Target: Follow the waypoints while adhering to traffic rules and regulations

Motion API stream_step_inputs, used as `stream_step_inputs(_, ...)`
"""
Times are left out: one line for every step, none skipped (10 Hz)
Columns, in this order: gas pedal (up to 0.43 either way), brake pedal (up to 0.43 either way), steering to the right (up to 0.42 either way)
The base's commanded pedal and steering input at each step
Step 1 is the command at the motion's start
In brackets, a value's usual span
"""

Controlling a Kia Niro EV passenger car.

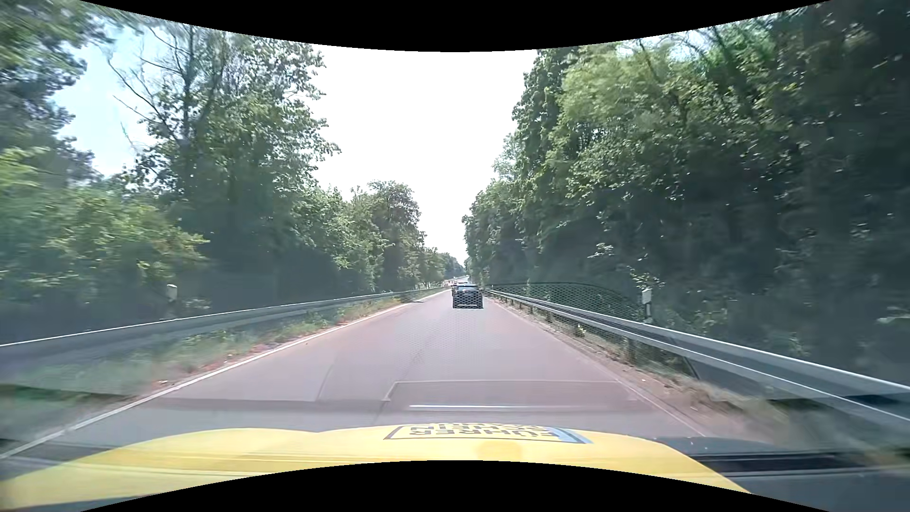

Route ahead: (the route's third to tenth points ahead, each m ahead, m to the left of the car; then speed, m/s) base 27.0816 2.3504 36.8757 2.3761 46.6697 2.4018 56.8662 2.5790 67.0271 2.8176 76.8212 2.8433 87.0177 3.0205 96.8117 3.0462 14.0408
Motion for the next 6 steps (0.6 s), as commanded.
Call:
stream_step_inputs(0.177, 0.000, -0.001)
stream_step_inputs(0.169, 0.000, -0.004)
stream_step_inputs(0.169, 0.000, -0.004)
stream_step_inputs(0.150, 0.000, -0.003)
stream_step_inputs(0.138, 0.000, -0.004)
stream_step_inputs(0.130, 0.000, -0.003)
